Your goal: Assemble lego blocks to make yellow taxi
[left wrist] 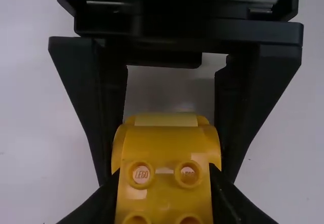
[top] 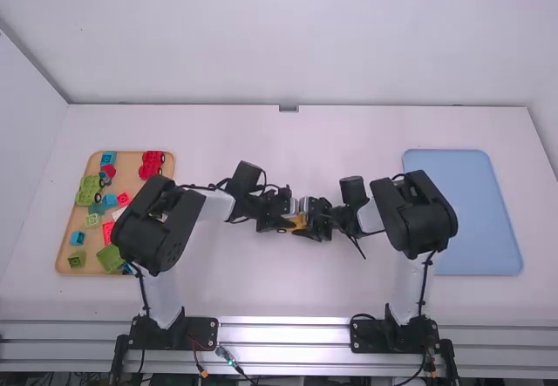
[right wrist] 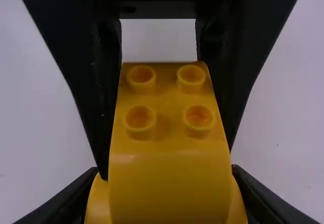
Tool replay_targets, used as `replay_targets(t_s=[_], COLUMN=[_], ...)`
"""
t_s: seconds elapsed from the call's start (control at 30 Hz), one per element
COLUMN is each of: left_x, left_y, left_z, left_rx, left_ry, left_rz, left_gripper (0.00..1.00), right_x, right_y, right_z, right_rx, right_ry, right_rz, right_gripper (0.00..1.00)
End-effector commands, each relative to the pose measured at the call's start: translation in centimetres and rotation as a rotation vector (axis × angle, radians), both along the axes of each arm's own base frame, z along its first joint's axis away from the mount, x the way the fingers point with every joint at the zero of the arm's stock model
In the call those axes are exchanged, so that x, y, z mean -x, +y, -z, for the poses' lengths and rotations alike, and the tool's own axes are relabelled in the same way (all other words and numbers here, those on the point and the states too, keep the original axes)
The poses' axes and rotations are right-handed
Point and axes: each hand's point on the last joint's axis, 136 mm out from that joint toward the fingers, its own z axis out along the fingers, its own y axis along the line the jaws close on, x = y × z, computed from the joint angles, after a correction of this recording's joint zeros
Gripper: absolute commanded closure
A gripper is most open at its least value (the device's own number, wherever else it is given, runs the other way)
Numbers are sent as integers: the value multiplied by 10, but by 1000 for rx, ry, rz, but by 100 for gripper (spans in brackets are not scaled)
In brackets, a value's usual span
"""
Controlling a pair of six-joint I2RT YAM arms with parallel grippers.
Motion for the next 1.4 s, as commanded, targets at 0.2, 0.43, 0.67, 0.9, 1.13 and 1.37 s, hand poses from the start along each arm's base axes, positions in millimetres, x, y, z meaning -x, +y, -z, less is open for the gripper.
replay_targets(t_s=[0.2, 0.43, 0.67, 0.9, 1.13, 1.37], left_x=[4, -17, -33, -51, -57, -67], left_y=[17, 28, 74, 143, 163, 165], left_z=[10, -31, -76, -132, -134, -123], left_rx=[-116, -56, 33, 257, 287, 218], left_ry=[-1, -90, -93, -76, -37, -93], left_rz=[-61, -110, -216, -377, -456, -498], left_gripper=[52, 5, 1, 1, 1, 1], right_x=[3, 5, 3, -10, -51, -98], right_y=[-1, -1, -3, 0, -11, -97], right_z=[9, 10, 12, 6, -39, -87], right_rx=[22, 26, 38, 33, -11, 136], right_ry=[35, 45, 41, 56, 10, -8], right_rz=[11, 11, 20, 53, 167, 567], right_gripper=[42, 42, 42, 42, 44, 45])
